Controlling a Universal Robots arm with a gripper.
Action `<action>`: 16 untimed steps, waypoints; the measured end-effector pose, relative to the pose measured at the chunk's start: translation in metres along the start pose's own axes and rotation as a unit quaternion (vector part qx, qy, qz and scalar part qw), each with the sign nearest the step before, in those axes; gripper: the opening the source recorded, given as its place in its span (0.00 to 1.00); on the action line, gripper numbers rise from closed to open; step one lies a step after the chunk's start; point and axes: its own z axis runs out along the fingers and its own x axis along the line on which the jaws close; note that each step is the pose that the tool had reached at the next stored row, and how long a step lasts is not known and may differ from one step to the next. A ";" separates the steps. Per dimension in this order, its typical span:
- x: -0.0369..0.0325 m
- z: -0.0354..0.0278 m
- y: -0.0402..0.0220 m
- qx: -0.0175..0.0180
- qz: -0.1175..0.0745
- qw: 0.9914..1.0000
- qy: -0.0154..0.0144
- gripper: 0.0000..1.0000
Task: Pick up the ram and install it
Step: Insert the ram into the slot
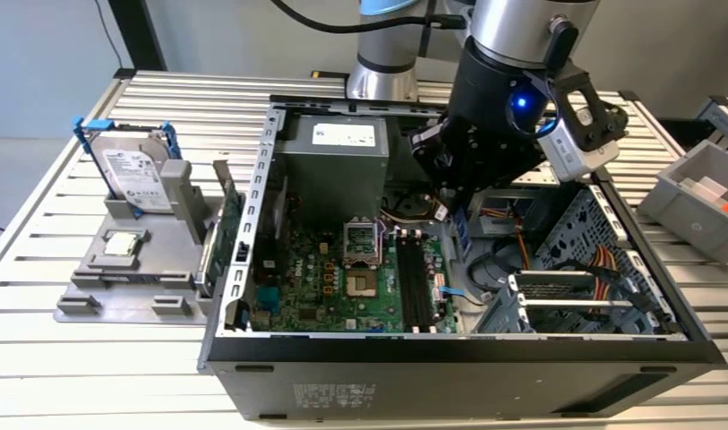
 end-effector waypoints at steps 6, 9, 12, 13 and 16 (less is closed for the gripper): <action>0.0000 0.0032 0.0022 0.000 0.000 1.000 0.000 0.00; 0.0000 0.0044 0.0050 0.000 0.000 1.000 0.000 0.00; -0.0001 0.0057 0.0073 0.000 0.000 1.000 0.000 0.00; -0.0001 0.0061 0.0079 0.000 0.000 1.000 0.000 0.00; -0.0001 0.0070 0.0090 0.000 0.000 1.000 0.000 0.00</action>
